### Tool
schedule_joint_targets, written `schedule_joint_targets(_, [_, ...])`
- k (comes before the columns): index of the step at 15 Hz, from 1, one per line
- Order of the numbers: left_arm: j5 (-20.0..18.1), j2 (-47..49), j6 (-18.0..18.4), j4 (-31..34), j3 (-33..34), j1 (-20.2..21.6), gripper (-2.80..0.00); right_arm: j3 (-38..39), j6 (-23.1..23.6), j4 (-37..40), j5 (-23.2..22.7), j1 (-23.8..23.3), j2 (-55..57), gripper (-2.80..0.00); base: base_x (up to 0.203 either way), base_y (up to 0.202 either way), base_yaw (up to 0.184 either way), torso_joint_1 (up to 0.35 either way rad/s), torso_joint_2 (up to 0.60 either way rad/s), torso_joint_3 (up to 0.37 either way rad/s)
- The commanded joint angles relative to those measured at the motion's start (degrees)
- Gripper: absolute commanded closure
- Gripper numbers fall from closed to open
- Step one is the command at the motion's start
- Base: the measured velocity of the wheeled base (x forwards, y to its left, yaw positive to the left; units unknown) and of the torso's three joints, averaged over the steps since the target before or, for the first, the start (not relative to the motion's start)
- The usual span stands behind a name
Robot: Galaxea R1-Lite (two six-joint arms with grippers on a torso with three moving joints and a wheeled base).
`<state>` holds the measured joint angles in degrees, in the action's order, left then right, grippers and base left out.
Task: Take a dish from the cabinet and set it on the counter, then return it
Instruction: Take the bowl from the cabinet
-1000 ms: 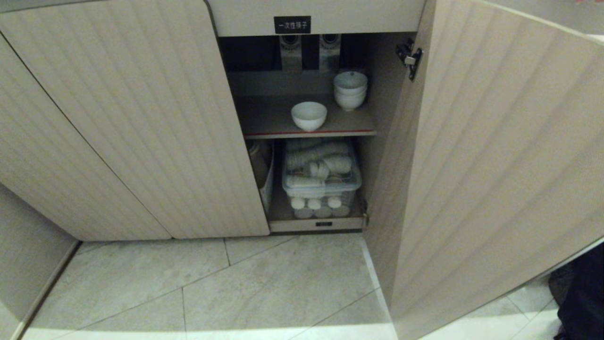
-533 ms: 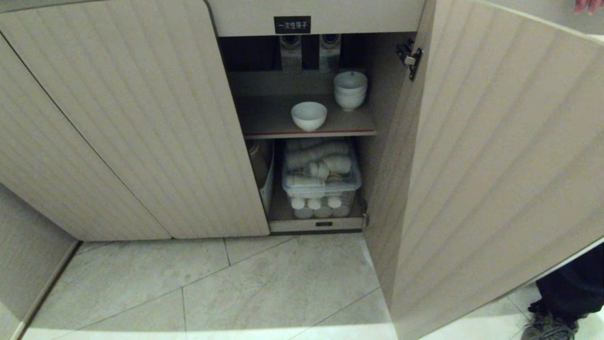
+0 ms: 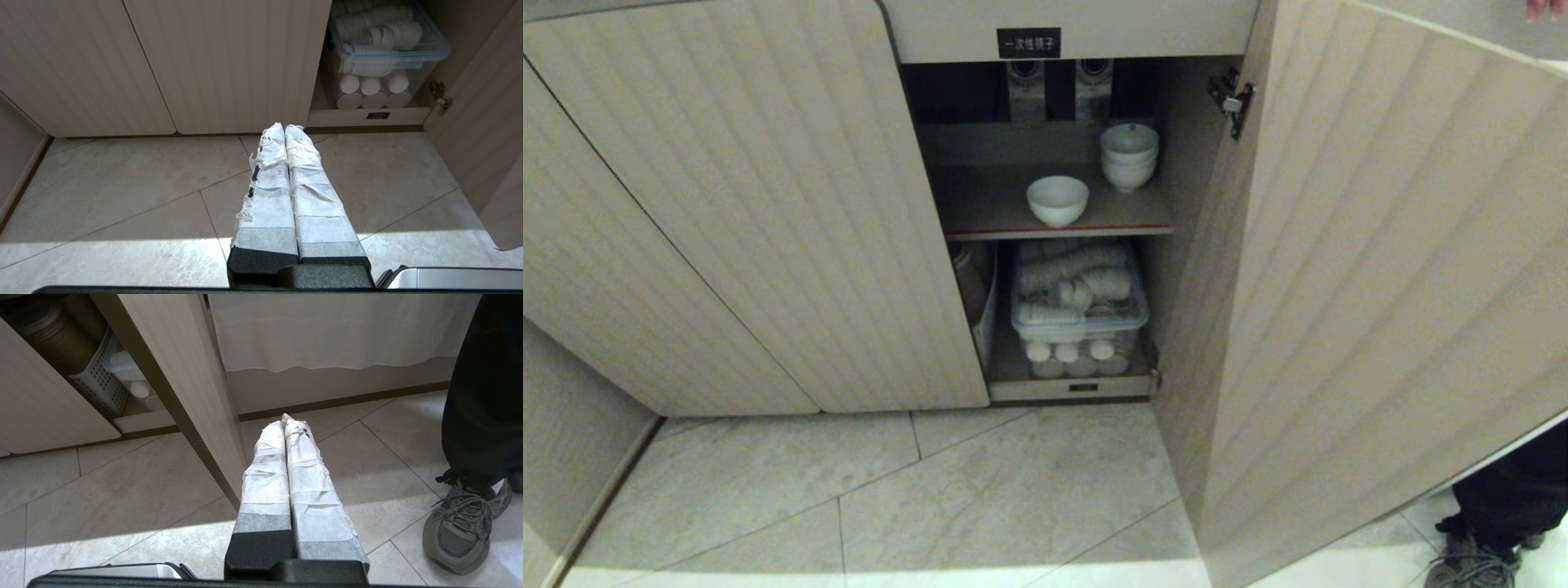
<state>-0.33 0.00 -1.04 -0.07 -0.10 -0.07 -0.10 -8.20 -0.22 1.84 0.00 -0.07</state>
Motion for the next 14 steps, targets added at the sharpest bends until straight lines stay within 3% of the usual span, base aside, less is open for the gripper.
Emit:
schedule_joint_targets(1, [-0.03,0.0,-0.02,-0.01,0.01,-0.01,0.0,0.01,-0.06,-0.04,0.0,0.0,0.07,0.0,0.0,0.0,0.0,0.0,0.0,0.0])
schedule_joint_targets(7, [-0.03,0.0,-0.11,-0.01,0.01,0.02,0.0,0.01,-0.06,-0.04,0.0,0.0,0.07,0.0,0.0,0.0,0.0,0.0,0.0,0.0])
schedule_joint_targets(14, [-0.03,0.0,-0.11,-0.01,0.01,-0.01,0.0,0.01,-0.06,-0.04,0.0,0.0,0.07,0.0,-0.157,0.0,-0.002,-0.001,0.0,0.003])
